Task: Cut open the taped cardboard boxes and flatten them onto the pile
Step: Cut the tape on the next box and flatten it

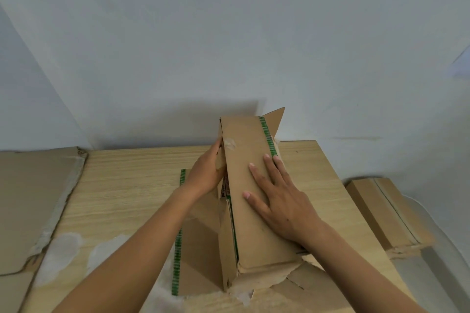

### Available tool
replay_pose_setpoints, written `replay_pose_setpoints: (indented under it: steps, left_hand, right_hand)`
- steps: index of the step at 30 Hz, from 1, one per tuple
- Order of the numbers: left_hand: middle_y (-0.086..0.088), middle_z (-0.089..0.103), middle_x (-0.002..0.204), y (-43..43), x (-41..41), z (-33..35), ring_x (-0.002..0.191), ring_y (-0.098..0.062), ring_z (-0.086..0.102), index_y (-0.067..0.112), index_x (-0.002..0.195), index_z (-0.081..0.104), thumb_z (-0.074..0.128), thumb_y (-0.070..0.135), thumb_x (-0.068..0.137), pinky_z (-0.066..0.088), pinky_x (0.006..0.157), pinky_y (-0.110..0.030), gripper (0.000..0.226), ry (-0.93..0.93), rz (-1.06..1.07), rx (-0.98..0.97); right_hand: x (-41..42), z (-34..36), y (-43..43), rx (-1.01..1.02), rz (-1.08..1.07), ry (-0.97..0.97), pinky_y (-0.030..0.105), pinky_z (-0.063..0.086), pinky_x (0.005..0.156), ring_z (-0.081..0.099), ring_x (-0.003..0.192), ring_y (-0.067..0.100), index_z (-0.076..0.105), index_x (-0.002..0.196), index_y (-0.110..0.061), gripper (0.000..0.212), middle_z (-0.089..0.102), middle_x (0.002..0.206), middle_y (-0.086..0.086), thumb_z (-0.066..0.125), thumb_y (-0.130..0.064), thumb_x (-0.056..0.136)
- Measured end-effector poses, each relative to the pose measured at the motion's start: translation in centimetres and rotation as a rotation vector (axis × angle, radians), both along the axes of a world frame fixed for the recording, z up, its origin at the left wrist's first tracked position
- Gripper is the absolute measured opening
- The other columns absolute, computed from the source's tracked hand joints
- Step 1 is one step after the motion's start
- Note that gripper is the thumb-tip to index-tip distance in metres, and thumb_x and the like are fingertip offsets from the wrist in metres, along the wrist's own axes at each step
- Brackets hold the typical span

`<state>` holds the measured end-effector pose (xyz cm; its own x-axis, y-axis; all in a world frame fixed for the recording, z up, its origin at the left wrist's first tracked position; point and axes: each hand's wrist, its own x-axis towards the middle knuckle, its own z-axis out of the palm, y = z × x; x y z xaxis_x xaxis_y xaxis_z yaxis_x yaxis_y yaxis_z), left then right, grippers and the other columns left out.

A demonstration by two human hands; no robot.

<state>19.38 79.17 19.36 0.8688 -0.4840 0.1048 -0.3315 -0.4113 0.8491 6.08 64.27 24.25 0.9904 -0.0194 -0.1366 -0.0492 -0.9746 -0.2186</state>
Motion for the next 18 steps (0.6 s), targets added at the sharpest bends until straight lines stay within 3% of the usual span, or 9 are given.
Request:
replay_pose_setpoints:
  steps: [2,5,8,11,13,16,18]
  left_hand:
    - [0.001,0.046,0.145,0.5,0.6,-0.4,0.129,-0.018,0.047,0.030,0.150,0.024,0.061,0.022,0.092,0.043,0.103,-0.037,0.069,0.033,-0.013,-0.005]
    - [0.001,0.055,0.133,1.6,1.3,-0.7,0.119,-0.014,0.053,0.024,0.147,0.032,0.056,0.016,0.095,0.048,0.093,-0.031,0.058,0.002,0.081,0.011]
    - [0.002,0.061,0.113,2.7,2.4,-1.1,0.099,-0.008,0.054,0.019,0.144,0.039,0.051,0.009,0.096,0.043,0.077,-0.022,0.051,-0.052,0.207,0.030]
    - [0.000,0.059,0.085,3.6,3.9,-1.0,0.072,-0.012,0.053,0.016,0.140,0.045,0.050,0.012,0.098,0.040,0.060,-0.022,0.042,-0.079,0.262,0.074]
    - [0.002,0.057,0.085,4.3,5.5,-0.6,0.075,-0.016,0.054,0.015,0.132,0.052,0.053,0.015,0.097,0.038,0.061,-0.024,0.034,-0.092,0.310,0.095]
    - [-0.005,0.064,0.099,5.4,8.3,-0.3,0.087,-0.021,0.059,0.013,0.115,0.059,0.061,0.020,0.093,0.047,0.073,-0.032,0.023,-0.084,0.380,0.138]
    - [-0.007,0.066,0.098,5.8,10.0,-0.3,0.087,-0.024,0.062,0.010,0.102,0.061,0.067,0.023,0.089,0.052,0.076,-0.038,0.019,-0.059,0.421,0.159]
  right_hand:
    - [0.2,0.0,-0.1,-0.013,0.012,0.000,0.037,0.033,0.111,-0.031,0.138,0.005,-0.012,0.147,-0.042,0.073,-0.029,0.153,-0.013,0.007,-0.070,0.082]
    - [0.4,-0.1,-0.2,-0.026,0.020,-0.002,0.035,0.036,0.109,-0.031,0.138,0.004,-0.011,0.147,-0.043,0.073,-0.030,0.152,-0.014,0.006,-0.070,0.081]
    - [0.5,-0.3,-0.3,-0.036,0.028,-0.024,0.032,0.037,0.108,-0.031,0.138,0.002,-0.011,0.146,-0.046,0.073,-0.030,0.152,-0.016,0.000,-0.074,0.080]
    - [0.7,-0.4,-0.5,-0.049,0.034,-0.036,0.031,0.038,0.107,-0.031,0.137,0.000,-0.014,0.143,-0.049,0.074,-0.030,0.151,-0.017,-0.006,-0.077,0.074]
    - [0.7,-0.3,-0.5,-0.053,0.035,-0.036,0.031,0.037,0.107,-0.031,0.136,-0.001,-0.013,0.142,-0.050,0.074,-0.030,0.151,-0.018,-0.005,-0.077,0.074]
    - [0.7,-0.3,-0.6,-0.047,0.034,-0.038,0.031,0.039,0.106,-0.031,0.136,-0.002,-0.009,0.145,-0.049,0.075,-0.028,0.152,-0.018,-0.004,-0.077,0.075]
    - [0.6,-0.4,-0.5,-0.042,0.035,-0.040,0.031,0.042,0.104,-0.031,0.137,-0.001,-0.008,0.145,-0.049,0.075,-0.028,0.152,-0.018,-0.003,-0.077,0.076]
